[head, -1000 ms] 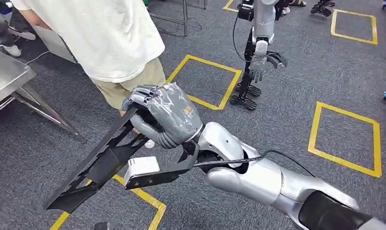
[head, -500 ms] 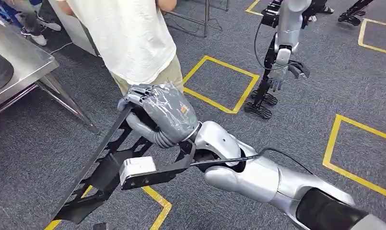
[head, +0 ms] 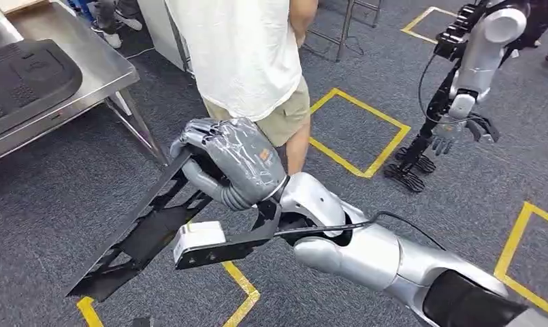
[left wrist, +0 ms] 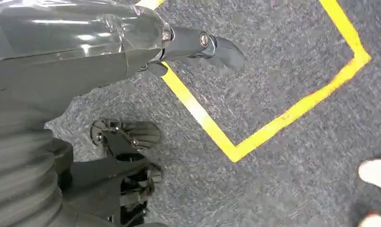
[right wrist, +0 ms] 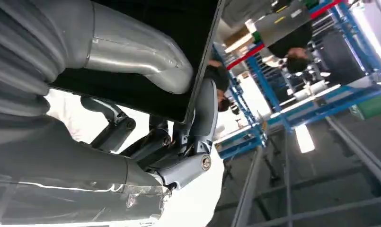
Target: Take the parts from the cabinet and place them on the table.
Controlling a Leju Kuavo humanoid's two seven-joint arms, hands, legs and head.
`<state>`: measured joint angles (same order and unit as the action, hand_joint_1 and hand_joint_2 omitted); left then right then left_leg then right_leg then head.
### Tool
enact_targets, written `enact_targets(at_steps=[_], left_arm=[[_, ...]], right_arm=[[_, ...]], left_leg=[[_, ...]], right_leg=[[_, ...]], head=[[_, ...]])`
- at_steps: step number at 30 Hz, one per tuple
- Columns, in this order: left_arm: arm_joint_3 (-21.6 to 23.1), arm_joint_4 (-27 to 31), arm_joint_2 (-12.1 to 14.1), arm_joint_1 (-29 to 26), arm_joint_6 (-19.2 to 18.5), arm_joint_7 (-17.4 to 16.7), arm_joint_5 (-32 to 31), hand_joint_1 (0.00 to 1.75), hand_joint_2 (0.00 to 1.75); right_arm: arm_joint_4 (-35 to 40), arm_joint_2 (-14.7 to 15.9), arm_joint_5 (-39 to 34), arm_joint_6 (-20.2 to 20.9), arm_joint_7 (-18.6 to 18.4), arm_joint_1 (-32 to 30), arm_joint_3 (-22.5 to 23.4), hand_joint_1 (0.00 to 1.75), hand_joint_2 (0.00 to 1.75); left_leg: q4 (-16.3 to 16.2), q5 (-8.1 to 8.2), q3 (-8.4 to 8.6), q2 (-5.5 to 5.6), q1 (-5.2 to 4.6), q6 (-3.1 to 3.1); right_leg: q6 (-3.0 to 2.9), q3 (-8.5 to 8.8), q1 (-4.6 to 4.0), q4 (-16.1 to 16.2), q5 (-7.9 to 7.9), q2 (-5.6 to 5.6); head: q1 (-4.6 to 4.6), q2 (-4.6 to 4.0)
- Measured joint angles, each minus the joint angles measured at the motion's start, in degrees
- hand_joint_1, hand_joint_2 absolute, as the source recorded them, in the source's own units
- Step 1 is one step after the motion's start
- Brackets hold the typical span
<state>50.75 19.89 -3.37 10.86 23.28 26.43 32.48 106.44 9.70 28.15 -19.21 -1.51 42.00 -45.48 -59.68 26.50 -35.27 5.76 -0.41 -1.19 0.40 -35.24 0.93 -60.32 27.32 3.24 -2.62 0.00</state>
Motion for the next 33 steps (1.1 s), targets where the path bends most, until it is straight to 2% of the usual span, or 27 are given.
enact_targets(at_steps=[2,3,4,5,6,8,9,10,11,12,13,14,15,18,19,20,21,22,23,24,25,27,28,29,30,32,33], left_arm=[[0.0,0.0,0.0,-0.3,0.0,0.0,0.0,0.0,1.75],[0.0,0.0,0.2,-0.3,0.0,0.1,0.0,0.0,1.75],[0.0,0.0,0.2,-0.3,0.1,0.2,0.1,0.0,1.75],[0.0,0.0,0.2,-0.2,0.1,0.3,0.2,0.0,1.75],[0.0,0.0,0.2,-0.1,0.1,0.3,0.4,0.0,1.75],[0.0,0.0,0.2,-0.2,0.1,0.3,0.4,0.0,1.75],[0.0,0.0,0.2,-0.3,0.1,0.3,0.5,0.0,1.75],[0.0,0.0,0.2,-0.4,0.1,0.3,0.5,0.0,1.75],[0.0,0.0,0.2,-0.4,0.1,0.3,0.5,0.0,1.75],[0.0,0.0,0.2,-0.4,0.1,0.3,0.5,0.0,1.75],[0.0,0.0,0.2,-0.4,0.1,0.3,0.4,0.0,1.75],[0.0,0.0,0.2,-0.3,0.1,0.3,0.4,0.0,1.75],[0.0,0.0,0.2,-0.3,0.1,0.3,0.4,0.0,1.75],[0.0,0.0,0.3,-0.2,0.1,0.3,0.3,0.0,1.75],[0.0,0.0,0.3,-0.2,0.1,0.2,0.3,0.0,1.75],[0.0,0.0,0.3,-0.1,0.0,0.2,0.2,0.0,1.75],[0.0,0.0,0.3,0.1,0.0,0.2,0.2,0.0,1.75],[0.0,0.0,0.3,0.1,0.0,0.2,0.3,0.0,1.75],[0.0,0.0,0.3,0.1,0.0,0.2,0.3,0.0,1.75],[0.0,0.0,0.3,0.0,0.0,0.2,0.3,0.0,1.75],[0.0,0.0,0.3,0.0,0.0,0.2,0.4,0.0,1.75],[0.0,0.0,0.3,0.0,-0.1,0.2,0.5,0.0,1.75],[0.0,0.0,0.2,0.0,-0.1,0.2,0.5,0.0,1.75],[0.0,0.0,0.2,0.0,-0.2,0.3,0.5,0.0,1.75],[0.0,0.0,0.2,0.0,-0.4,0.3,0.5,0.0,1.75],[0.0,0.0,0.2,-0.2,-0.7,0.5,0.4,0.0,1.75],[0.0,0.0,0.2,-0.3,-0.9,0.7,0.4,0.0,1.75]], right_arm=[[0.0,0.0,0.0,0.0,0.0,0.1,0.0,1.75,1.75],[0.0,-0.1,0.0,0.0,0.0,0.2,0.0,1.75,1.75],[0.0,-0.2,0.0,0.1,0.0,0.3,-0.1,1.75,1.75],[0.0,-0.2,0.0,0.1,0.0,0.4,-0.1,1.75,1.75],[0.0,-0.2,0.0,0.1,0.0,0.5,-0.1,1.75,1.75],[0.0,-0.2,0.0,0.1,0.0,0.4,-0.2,1.75,1.75],[0.0,-0.2,0.0,0.1,0.0,0.4,-0.2,1.75,1.75],[0.0,-0.2,0.0,0.1,0.0,0.4,-0.2,1.75,1.75],[0.0,-0.2,0.0,0.1,0.0,0.4,-0.2,1.75,1.75],[0.0,-0.2,0.0,0.1,0.0,0.4,-0.2,1.75,1.75],[0.0,-0.2,0.0,0.0,0.0,0.4,-0.2,1.75,1.75],[0.0,-0.2,0.0,0.0,0.0,0.4,-0.2,1.75,1.75],[0.0,-0.2,0.0,0.0,0.0,0.4,-0.2,1.75,1.75],[0.0,-0.3,0.0,0.0,0.1,0.5,-0.2,1.75,1.75],[0.0,-0.3,0.0,0.0,0.1,0.5,-0.2,1.75,1.75],[0.0,-0.3,0.1,0.0,0.1,0.5,-0.2,1.75,1.75],[0.0,-0.3,0.1,0.0,0.1,0.6,-0.2,1.75,1.75],[0.0,-0.3,0.1,0.0,0.1,0.4,-0.2,1.75,1.75],[0.0,-0.3,0.1,0.0,0.1,0.2,-0.2,1.75,1.75],[0.0,-0.3,0.1,0.0,0.1,0.1,-0.2,1.75,1.75],[0.0,-0.3,0.1,0.0,0.1,0.0,-0.2,1.75,1.75],[0.0,-0.3,0.1,0.1,0.1,0.1,-0.3,1.75,1.75],[0.0,-0.3,0.1,0.1,0.1,0.2,-0.3,1.75,1.75],[0.0,-0.3,0.1,0.1,0.1,0.2,-0.4,1.75,1.75],[0.0,-0.3,0.2,0.1,0.2,0.3,-0.5,1.75,1.75],[-0.1,-0.3,0.2,0.1,0.4,0.3,-0.7,1.75,1.75],[-0.1,-0.4,0.3,0.0,0.5,0.4,-0.7,1.75,1.75]], left_leg=[[0.3,-0.03,-0.04,0.81,0.43,0.74],[0.1,0.17,-0.01,1.2,-0.11,1.04],[-0.8,0.82,-0.03,-0.81,-0.25,1.34],[-3.2,2.4,-1.21,-2.8,-0.11,1.72],[-7.5,4.57,-3.28,-4.1,0.17,2.18],[-16.0,7.48,-7.79,-4.98,0.75,2.81],[-17.1,7.09,-8.71,-5.12,1.01,3.03],[-15.5,5.55,-8.18,-5.25,1.21,3.18],[-11.4,2.91,-6.28,-5.49,1.39,3.28],[-6.0,0.13,-3.68,-6.18,1.5,3.32],[-0.5,-1.92,-1.08,-7.77,1.52,3.29],[0.1,-1.06,-0.8,-8.65,0.83,3.05],[0.4,-1.28,-0.95,-7.91,0.84,2.44],[0.7,-1.02,-0.81,-6.66,0.55,1.44],[1.2,-1.26,-0.27,-6.31,1.07,0.94],[1.3,-1.29,-0.09,-5.95,1.0,0.6],[1.3,-1.25,-0.08,-5.66,0.96,0.03],[1.3,-1.15,-0.06,-5.11,0.87,-0.12],[1.3,-1.08,-0.03,-4.52,0.69,-0.23],[1.2,-1.04,-0.01,-3.9,0.55,-0.3],[1.2,-0.98,0.08,-3.19,0.47,-0.36],[1.0,-0.71,0.43,-1.67,0.44,-0.3],[0.8,-0.48,0.55,-1.02,0.45,-0.11],[0.6,-0.3,0.18,-0.67,0.55,0.11],[0.1,-0.23,-0.26,0.14,0.36,0.47],[0.5,-0.35,-0.42,1.06,1.01,1.29],[0.6,-0.41,-0.42,1.66,0.96,1.64]], right_leg=[[-0.38,0.16,-0.38,0.0,0.07,-0.72],[-0.69,0.48,0.19,0.7,-0.17,-1.5],[-0.87,0.82,0.26,1.0,-0.26,-2.28],[-1.18,1.03,0.37,1.1,-0.17,-2.7],[-1.31,1.17,0.34,1.1,-0.08,-3.4],[-1.43,1.42,0.28,1.1,0.29,-4.82],[-1.36,1.54,0.33,1.1,0.47,-5.47],[-1.27,1.73,0.39,1.1,0.65,-6.06],[-1.1,2.03,0.43,1.1,0.87,-6.64],[-0.94,2.4,0.51,1.1,1.15,-7.17],[-0.66,2.81,0.48,1.1,1.46,-7.67],[-0.26,2.91,0.06,1.0,1.71,-7.98],[0.03,3.04,0.05,1.1,1.85,-8.2],[1.04,4.0,0.14,1.7,2.17,-9.28],[1.51,4.16,0.52,1.4,2.82,-7.85],[1.41,3.26,0.59,-0.9,4.21,-5.59],[1.24,1.19,0.53,-4.9,6.33,-4.42],[1.19,-1.75,0.4,-10.3,8.56,-3.78],[1.26,-4.36,0.3,-14.8,9.84,-3.51],[1.21,-5.91,0.25,-16.9,9.71,-3.46],[1.06,-6.1,0.18,-16.3,8.23,-3.42],[0.44,-2.92,0.08,-7.7,2.2,-2.78],[0.17,-0.72,0.08,-2.2,-0.75,-1.39],[0.0,0.02,0.31,-0.4,-0.24,1.45],[0.23,0.06,0.4,0.8,-0.31,1.45],[-0.08,0.17,-0.2,0.6,-0.15,0.59],[-0.32,0.4,-0.04,0.9,-0.26,-0.04]], head=[[0.04,0.0],[-0.06,0.0],[-0.16,0.0],[0.7,0.0],[0.74,0.0],[0.81,0.0],[0.83,0.0],[0.83,0.0],[0.83,0.0],[0.85,0.0],[0.83,0.0],[0.94,0.0],[0.81,0.0],[0.92,0.0],[0.72,0.0],[0.66,0.0],[0.37,0.0],[0.09,0.0],[-0.15,0.0],[-0.2,0.0],[-0.17,0.0],[-0.31,0.0],[-0.42,0.0],[-0.44,0.0],[-0.13,0.0],[-0.31,0.0],[-0.28,0.0]])
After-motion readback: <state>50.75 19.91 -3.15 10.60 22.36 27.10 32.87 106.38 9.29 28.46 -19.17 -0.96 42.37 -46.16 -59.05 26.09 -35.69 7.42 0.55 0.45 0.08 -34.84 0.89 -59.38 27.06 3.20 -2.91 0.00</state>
